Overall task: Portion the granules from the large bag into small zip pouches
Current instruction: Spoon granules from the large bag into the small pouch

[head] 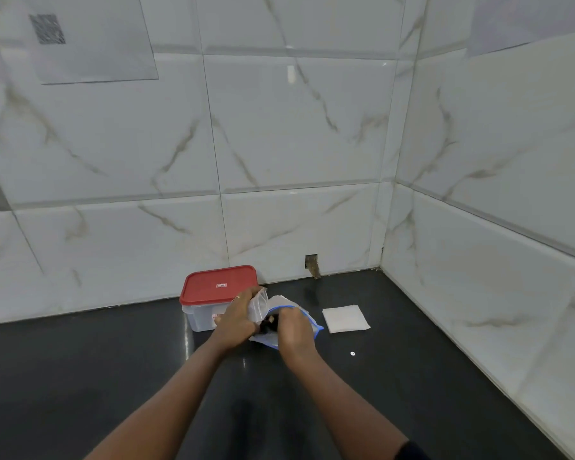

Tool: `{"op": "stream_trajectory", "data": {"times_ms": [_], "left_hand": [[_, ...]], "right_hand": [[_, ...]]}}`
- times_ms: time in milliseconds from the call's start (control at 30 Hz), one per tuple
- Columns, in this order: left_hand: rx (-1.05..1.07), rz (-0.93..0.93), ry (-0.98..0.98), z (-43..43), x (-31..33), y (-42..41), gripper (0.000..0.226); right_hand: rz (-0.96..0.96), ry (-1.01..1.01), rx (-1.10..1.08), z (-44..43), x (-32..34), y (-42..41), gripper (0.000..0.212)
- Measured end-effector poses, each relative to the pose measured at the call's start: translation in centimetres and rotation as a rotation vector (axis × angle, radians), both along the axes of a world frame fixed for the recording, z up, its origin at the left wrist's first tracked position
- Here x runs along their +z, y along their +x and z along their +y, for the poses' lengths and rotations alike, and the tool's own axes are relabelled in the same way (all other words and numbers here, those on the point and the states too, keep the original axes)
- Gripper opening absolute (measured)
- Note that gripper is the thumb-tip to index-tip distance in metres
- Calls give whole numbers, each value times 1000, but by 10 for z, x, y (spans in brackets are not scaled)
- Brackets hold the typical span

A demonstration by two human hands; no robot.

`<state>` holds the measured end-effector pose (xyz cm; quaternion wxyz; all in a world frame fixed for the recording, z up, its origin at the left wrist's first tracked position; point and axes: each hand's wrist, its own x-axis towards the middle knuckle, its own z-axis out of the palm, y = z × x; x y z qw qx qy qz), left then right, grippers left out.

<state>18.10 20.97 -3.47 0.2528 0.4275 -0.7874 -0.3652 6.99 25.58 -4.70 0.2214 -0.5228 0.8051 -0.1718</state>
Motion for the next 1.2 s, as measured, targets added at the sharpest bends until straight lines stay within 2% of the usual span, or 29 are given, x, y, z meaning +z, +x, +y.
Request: {"op": "stream_trajectory", "data": {"times_ms": [33, 100, 133, 233, 367, 500, 567, 667, 767, 833, 900, 1033, 1133, 1200], "left_hand": [[4, 15, 11, -1, -1, -1, 67], [6, 18, 17, 0, -4, -3, 65], [10, 14, 17, 1, -7, -3, 63], [49, 29, 24, 3, -13, -2, 60], [87, 82, 56, 4, -16, 0, 67], [123, 102, 47, 3, -18, 1, 70], [138, 90, 17, 3, -21, 1, 65], [150, 107, -28, 4, -23, 1, 60], [154, 117, -56, 5, -23, -2, 63], [157, 120, -59, 6, -24, -4, 64], [152, 133, -49, 8, -23, -7, 65], [158, 165, -37, 10, -21, -11, 60], [137, 143, -31, 10, -20, -9, 62], [128, 125, -39, 9, -20, -7, 62]], "right_hand": [[26, -33, -34, 0, 0, 0, 25], [99, -61, -6, 4, 0, -2, 36], [89, -45, -3, 5, -4, -5, 41], [-108, -104, 9, 4, -9, -5, 40], [-116, -11, 74, -10, -13, -5, 39], [213, 144, 172, -29, -4, 6, 25], [251, 134, 213, -31, -7, 6, 22], [293, 137, 216, -26, -9, 3, 36], [353, 29, 313, -24, -14, -6, 40], [343, -6, 381, -19, -14, -11, 42], [357, 87, 398, -20, -9, -10, 39], [255, 197, 272, -22, -4, -8, 30], [134, 76, 243, -18, -11, -8, 28], [248, 9, 276, -16, -14, -5, 24]]}}
